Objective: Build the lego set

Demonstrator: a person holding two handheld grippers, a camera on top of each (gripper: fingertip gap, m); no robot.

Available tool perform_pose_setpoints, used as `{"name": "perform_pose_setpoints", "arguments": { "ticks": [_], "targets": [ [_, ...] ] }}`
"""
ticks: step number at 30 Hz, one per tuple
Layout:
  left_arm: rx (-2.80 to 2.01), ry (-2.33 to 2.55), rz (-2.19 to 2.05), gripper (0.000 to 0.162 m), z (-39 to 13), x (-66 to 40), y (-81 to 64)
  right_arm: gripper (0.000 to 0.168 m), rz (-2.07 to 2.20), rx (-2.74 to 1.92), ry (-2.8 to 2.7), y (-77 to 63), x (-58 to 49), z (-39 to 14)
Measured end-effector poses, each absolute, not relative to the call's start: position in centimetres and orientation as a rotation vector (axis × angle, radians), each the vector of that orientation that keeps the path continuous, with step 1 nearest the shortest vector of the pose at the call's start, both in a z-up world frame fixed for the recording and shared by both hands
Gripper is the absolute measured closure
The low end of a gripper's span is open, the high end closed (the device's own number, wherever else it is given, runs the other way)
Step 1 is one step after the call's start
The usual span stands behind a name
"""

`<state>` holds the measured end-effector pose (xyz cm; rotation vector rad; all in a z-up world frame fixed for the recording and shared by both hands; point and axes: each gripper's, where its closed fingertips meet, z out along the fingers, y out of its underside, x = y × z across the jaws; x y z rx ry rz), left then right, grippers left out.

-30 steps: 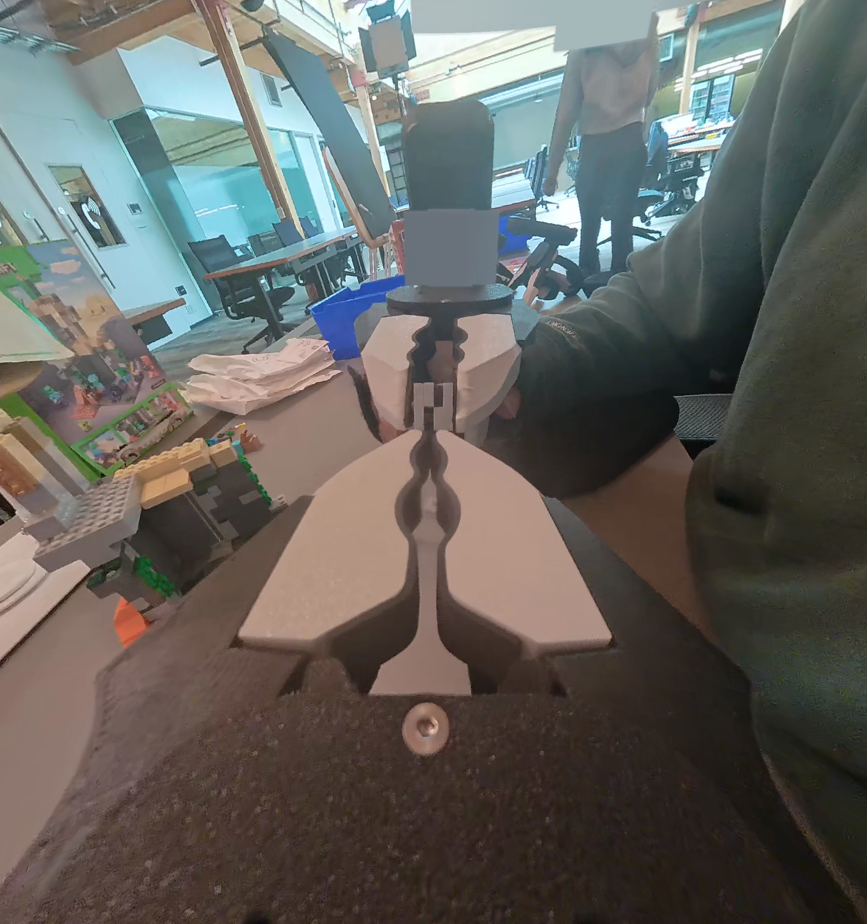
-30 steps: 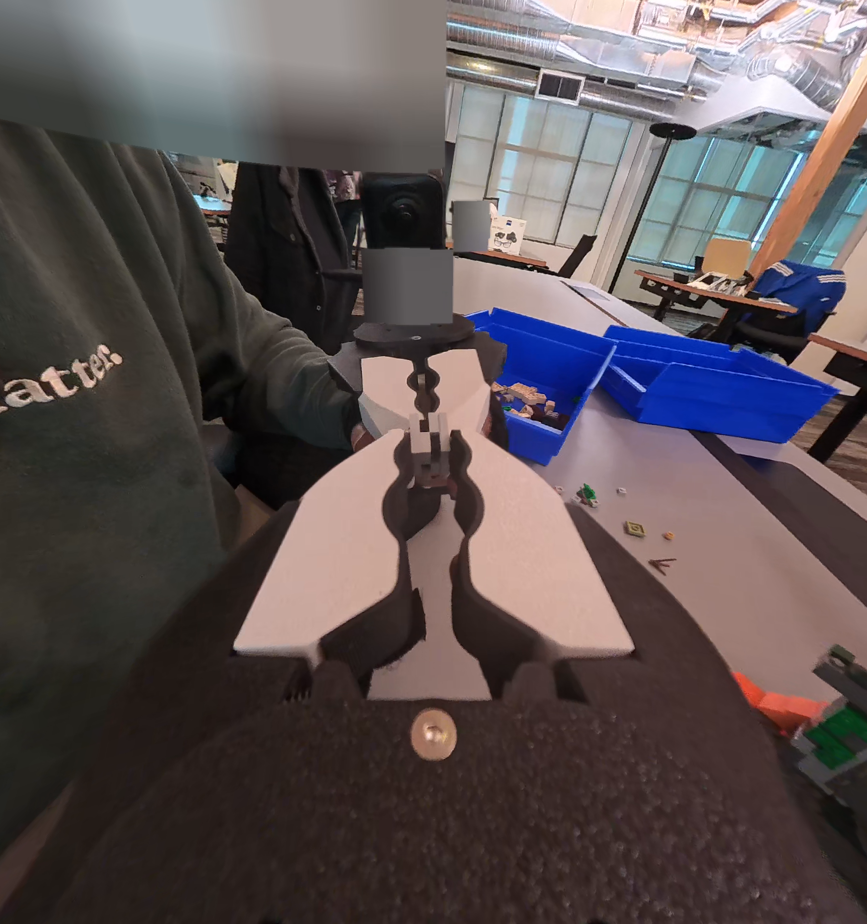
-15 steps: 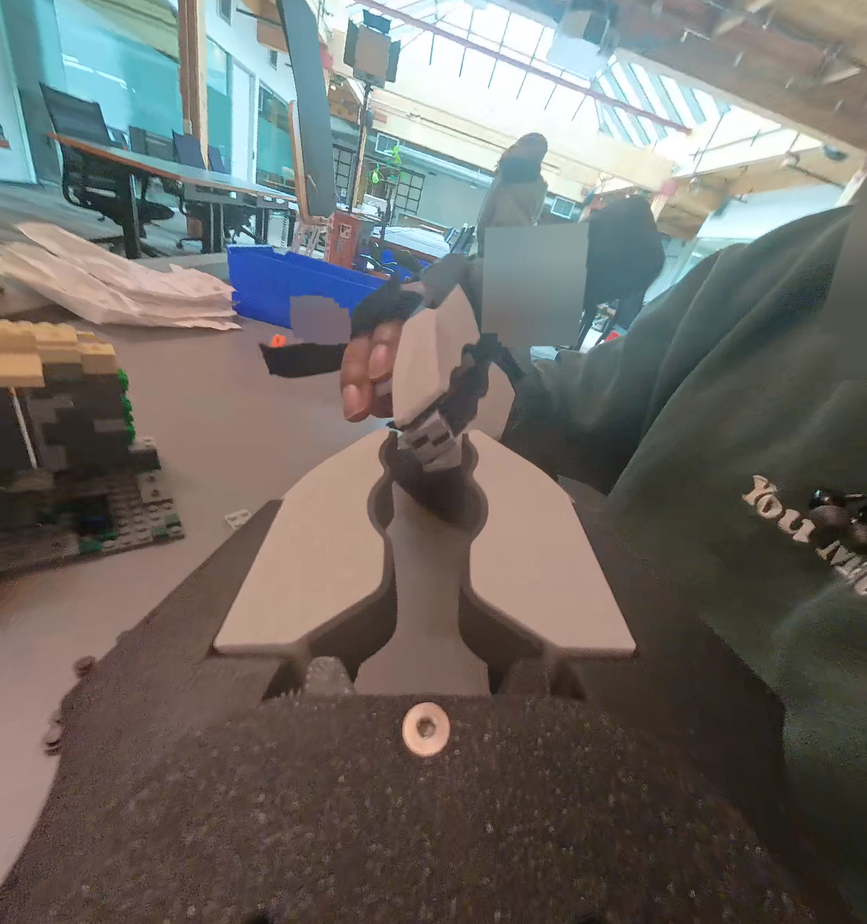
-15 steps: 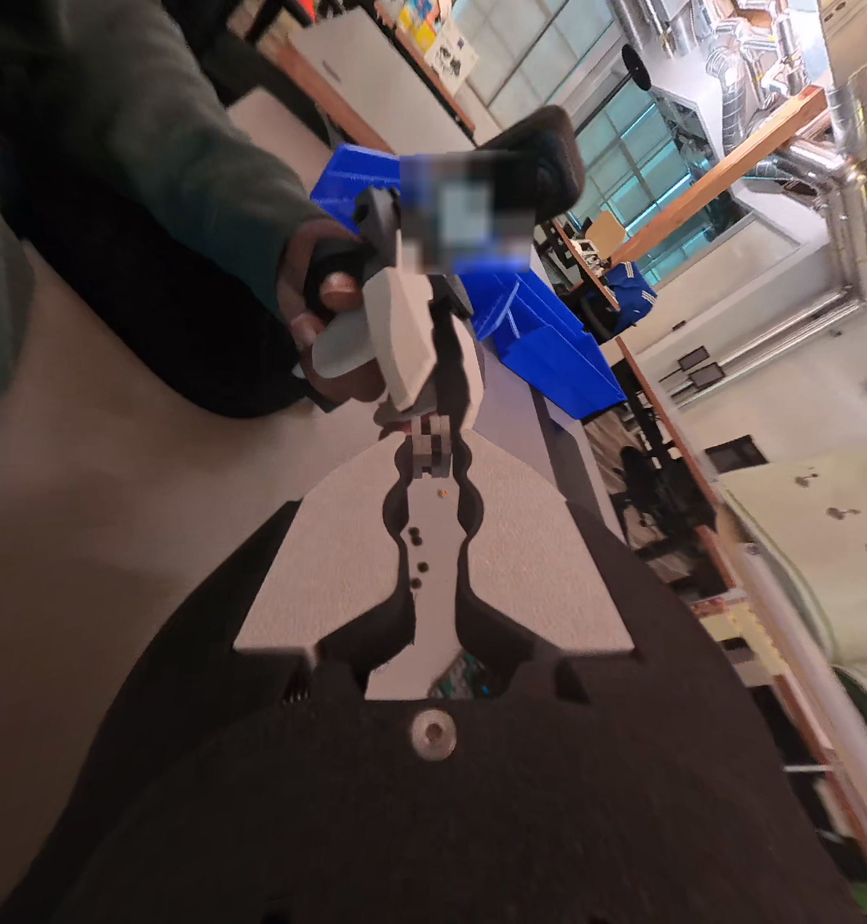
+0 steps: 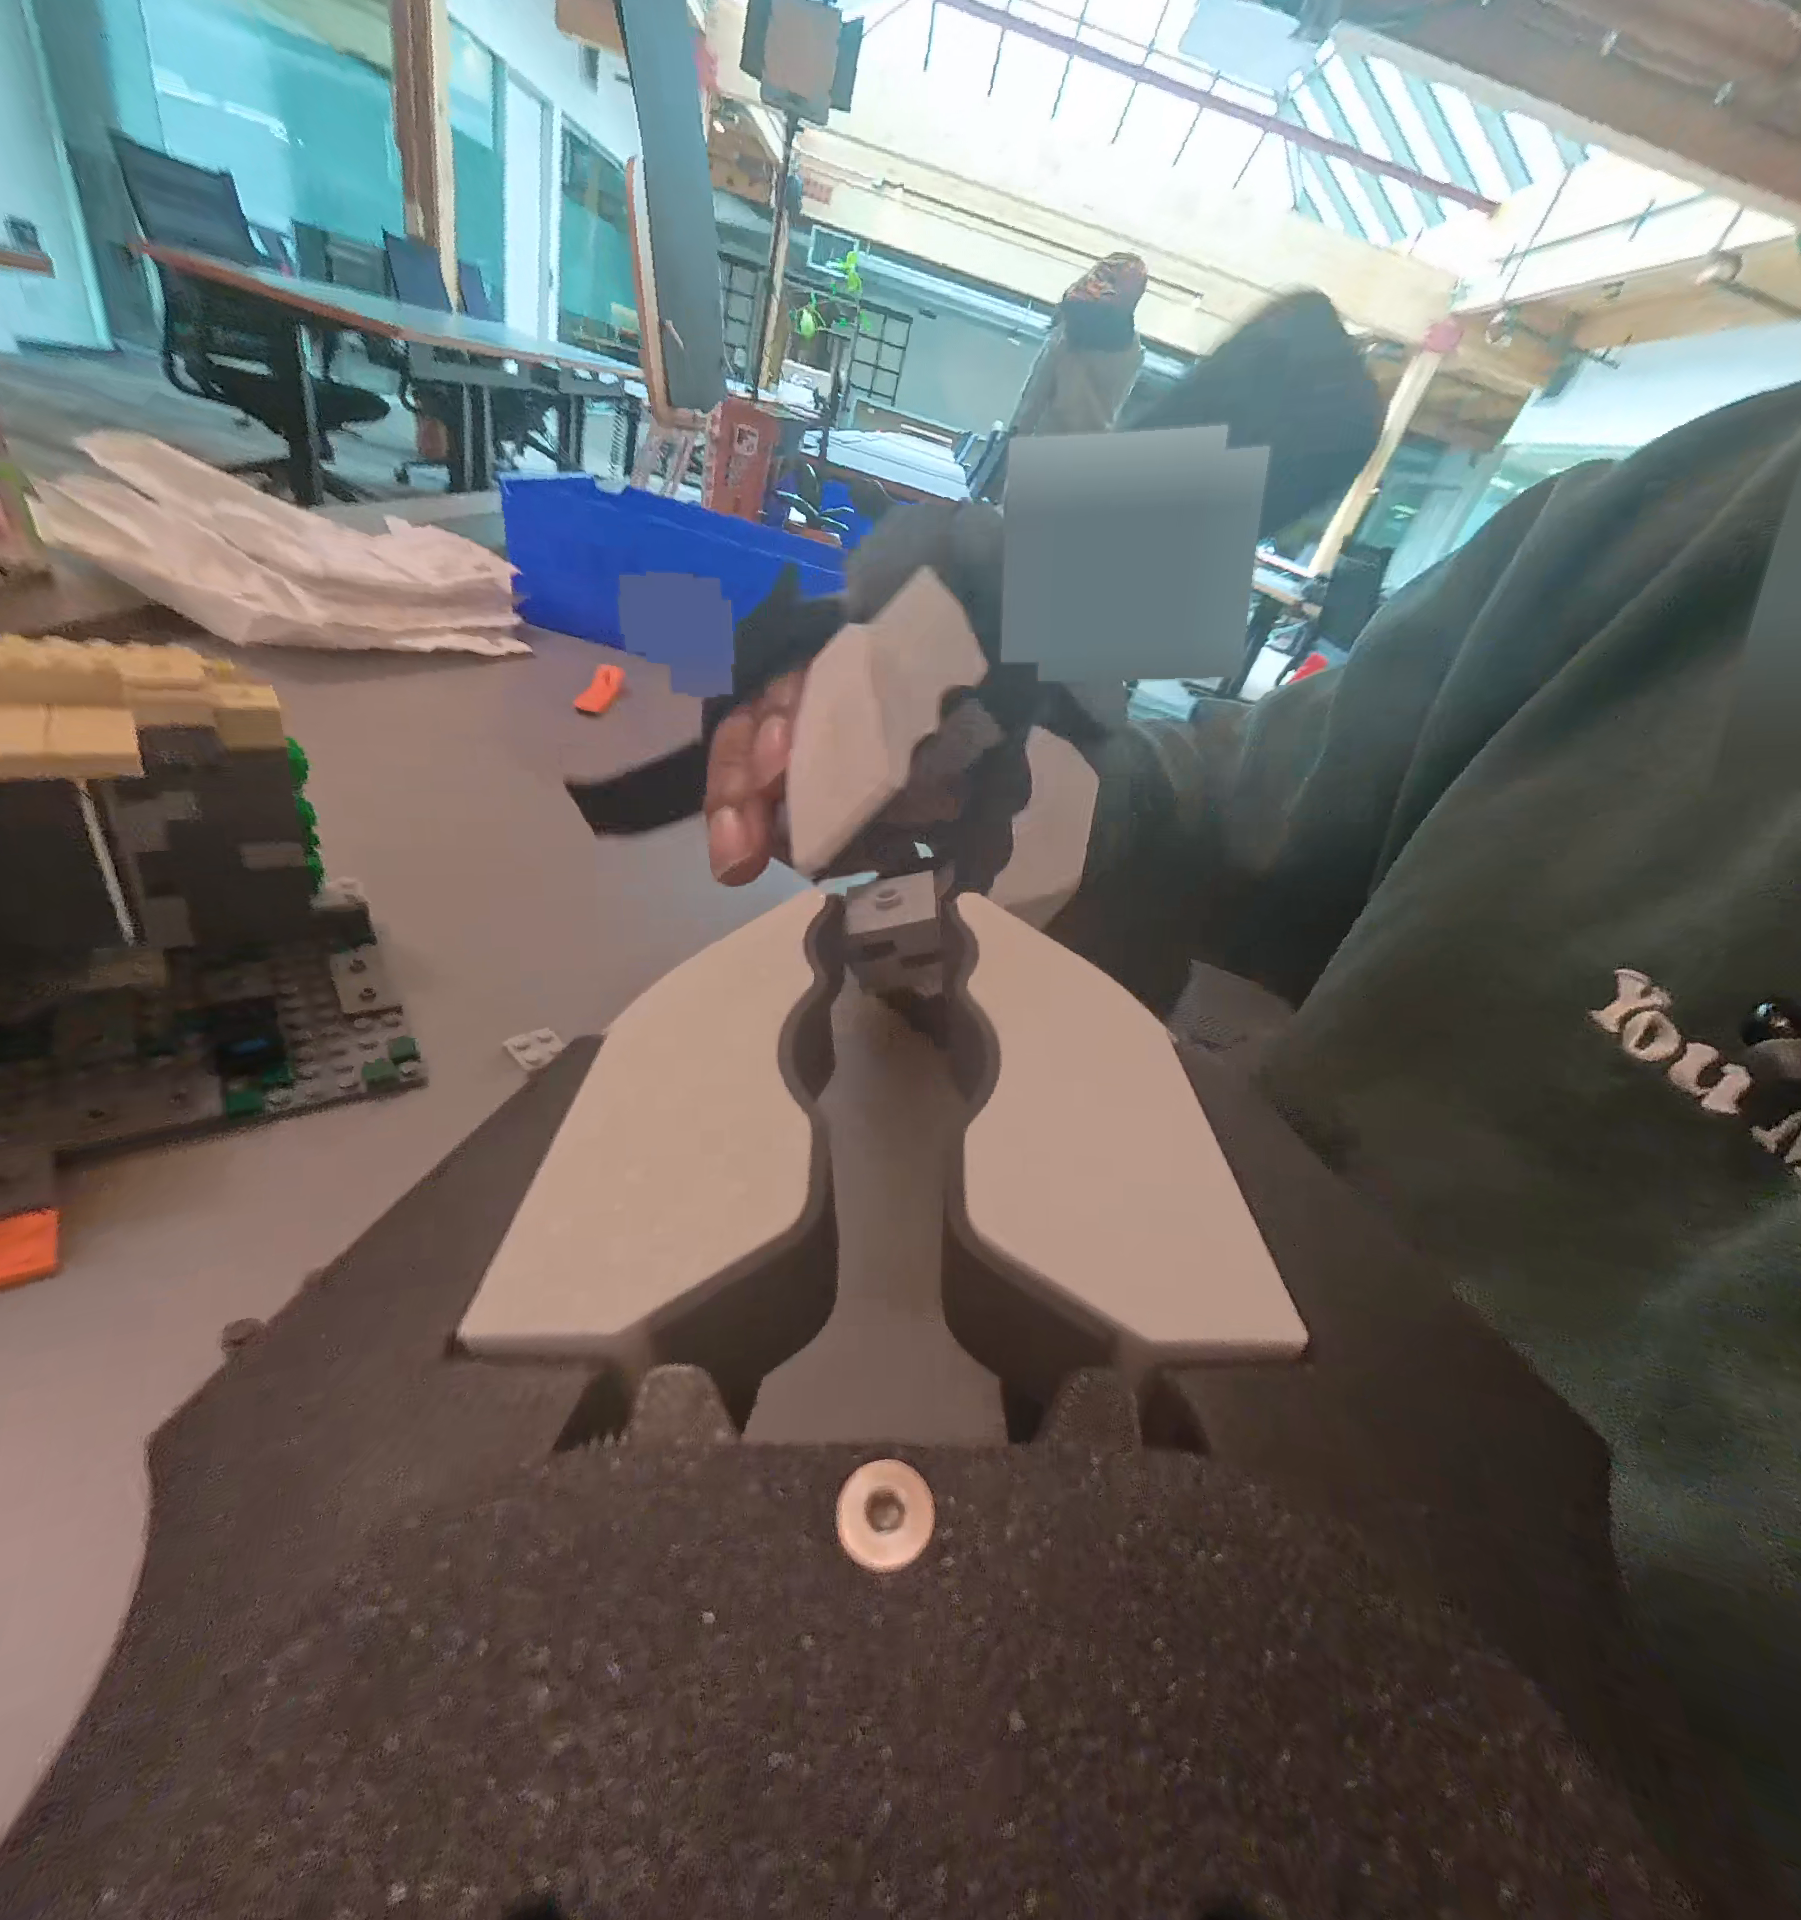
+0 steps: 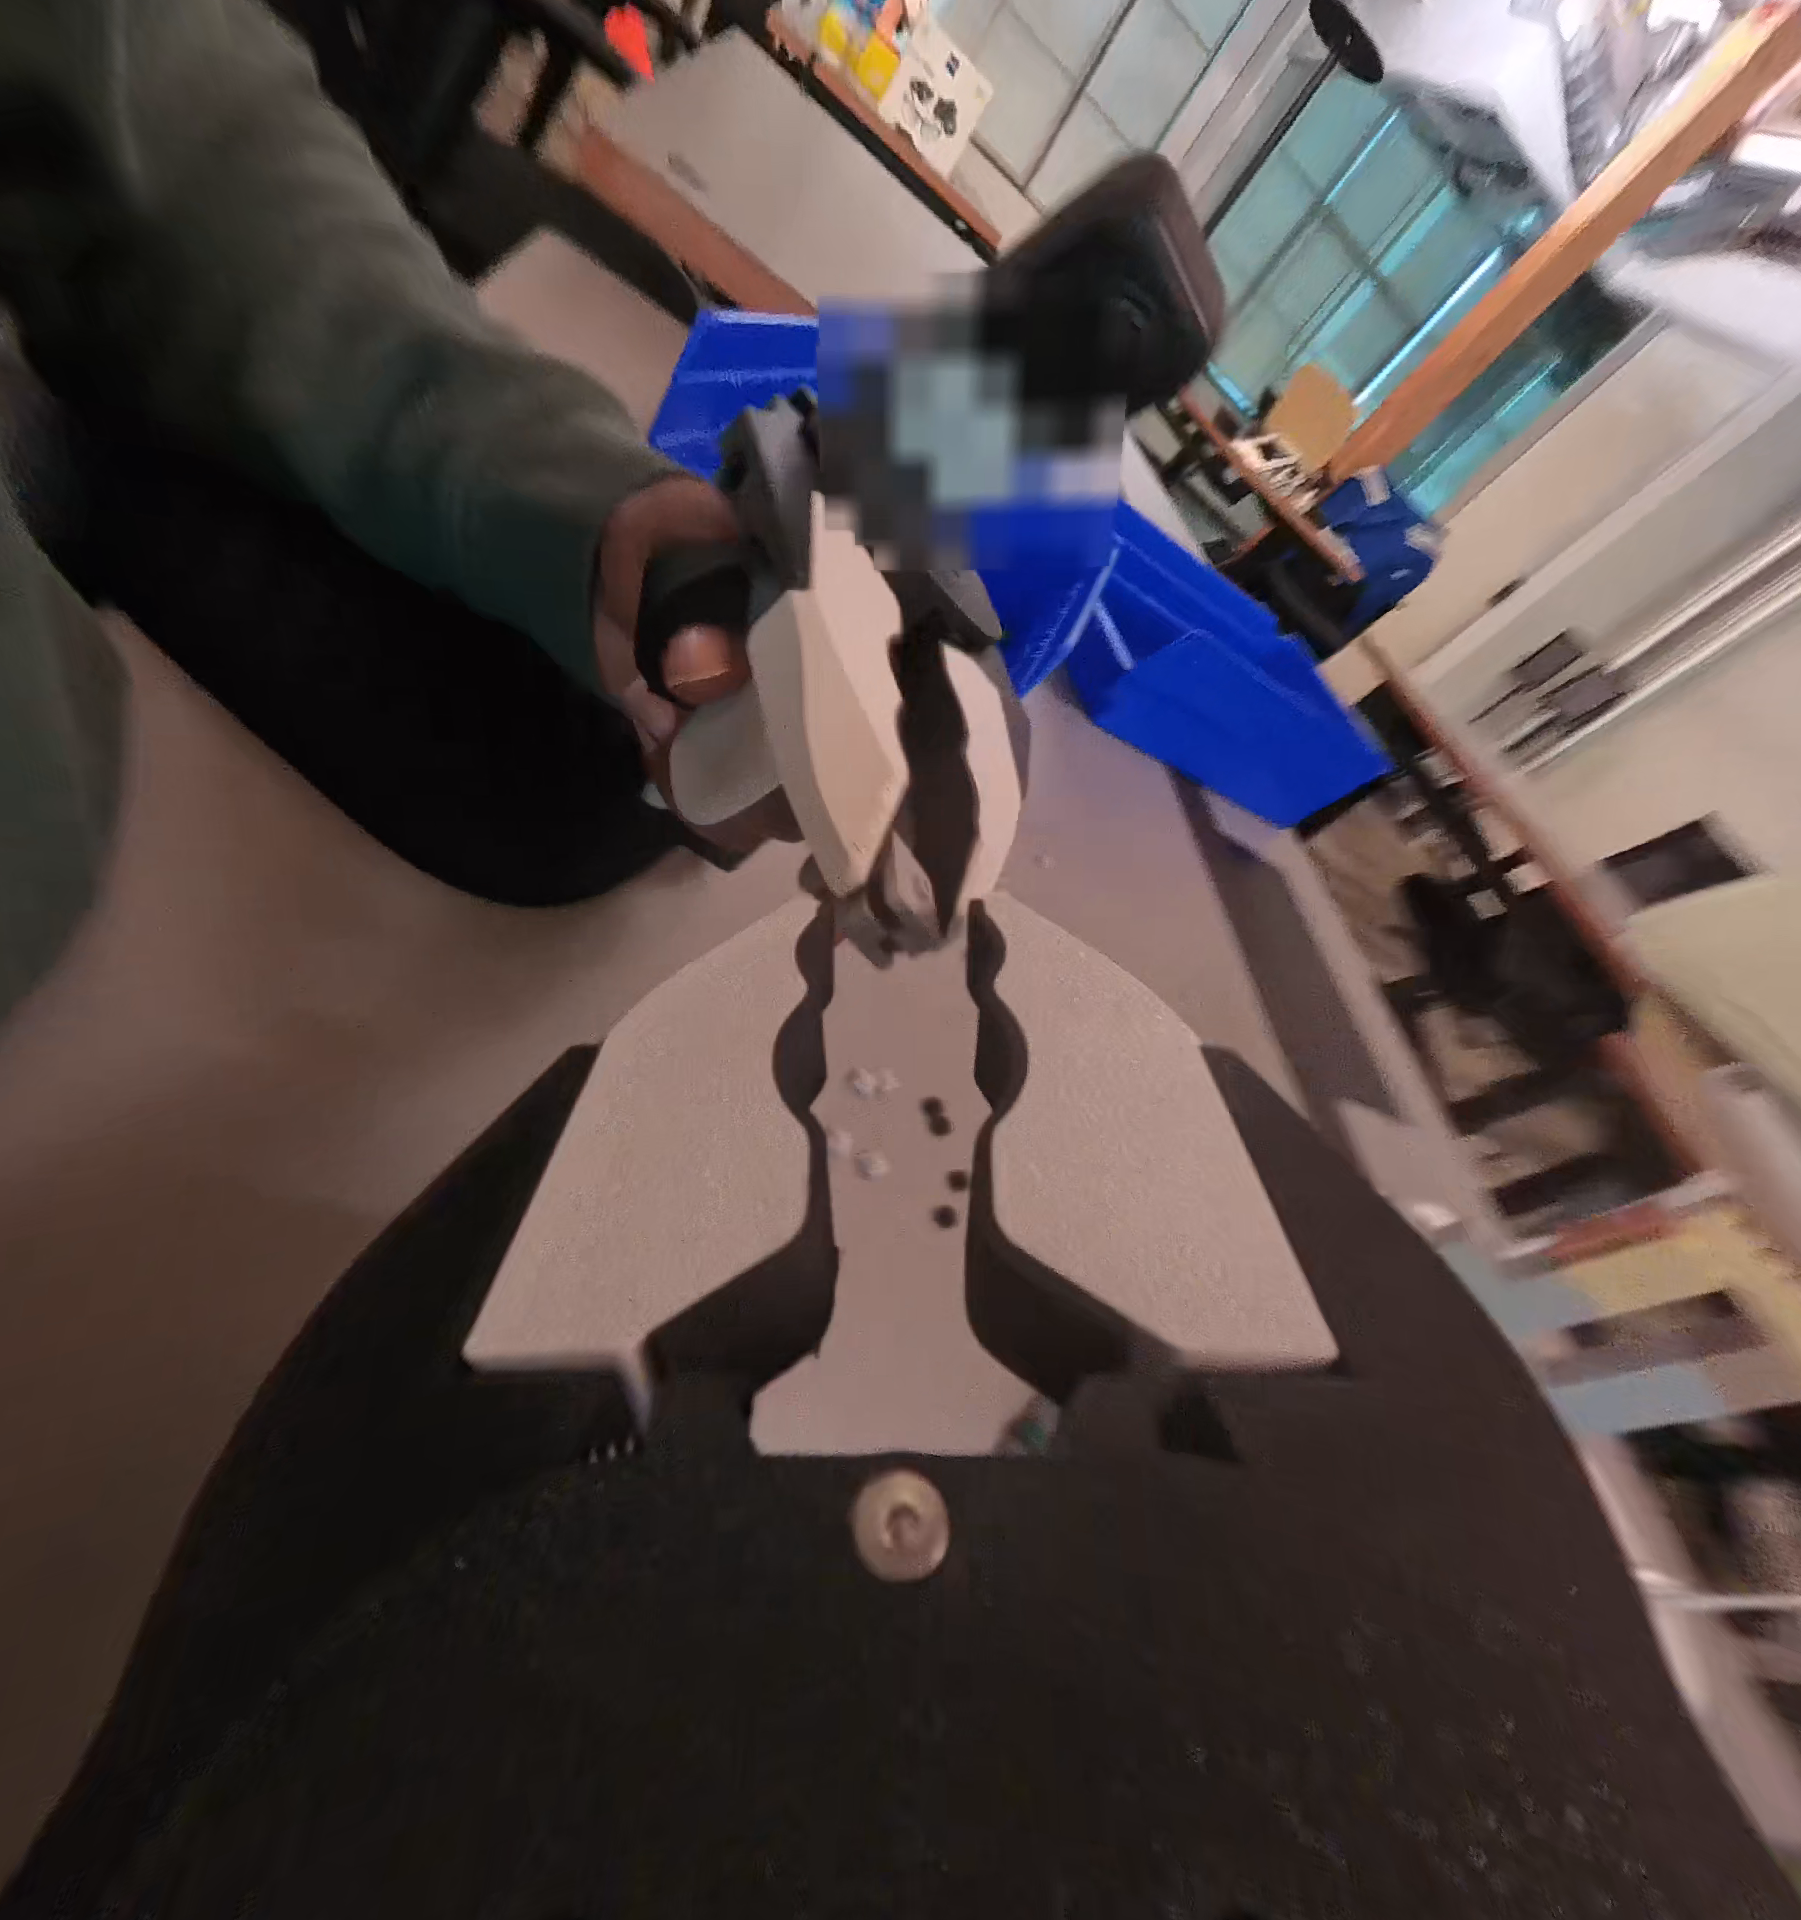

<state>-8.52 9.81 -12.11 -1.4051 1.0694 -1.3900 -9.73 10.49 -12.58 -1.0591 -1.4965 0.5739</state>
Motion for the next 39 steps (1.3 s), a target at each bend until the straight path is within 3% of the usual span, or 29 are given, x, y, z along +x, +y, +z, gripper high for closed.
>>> {"name": "perform_pose_setpoints", "arguments": {
  "ticks": [3, 8, 13, 16, 19, 23, 31, 39],
  "targets": [
    [-1.327, 1.119, -1.207, 0.145, -11.7, -8.8, 10.0, 0.132, 0.982, -1.305, -1.384, 10.7, -9.0, -12.6],
    [-1.146, 1.279, -0.752, 0.145, -12.0, -8.3, 9.4, 0.133, 1.757, -1.610, -1.016, 10.1, -9.3, -12.4],
    [-1.050, 1.350, -0.531, 0.145, -12.4, -8.2, 9.1, 0.134, 2.071, -1.697, -0.893, 8.3, -10.6, -12.6],
    [-1.001, 1.370, -0.461, 0.145, -12.3, -8.2, 9.0, 0.147, 2.146, -1.664, -0.884, 7.9, -10.7, -12.2],
    [-0.985, 1.393, -0.448, 0.146, -12.6, -8.1, 8.7, 0.153, 2.100, -1.617, -0.972, 7.6, -10.6, -12.3],
    [-1.035, 1.365, -0.582, 0.132, -12.5, -8.2, 8.7, 0.153, 1.726, -1.489, -1.249, 7.5, -10.2, -12.4],
    [-1.097, 1.277, -0.843, 0.140, -11.4, -8.5, 8.6, 0.154, 0.883, -1.094, -1.558, 9.1, -9.3, -11.8],
    [-1.083, 1.298, -0.807, 0.145, -11.7, -8.3, 8.4, 0.154, 0.716, -0.992, -1.635, 8.6, -9.7, -12.9]
  ]
}}
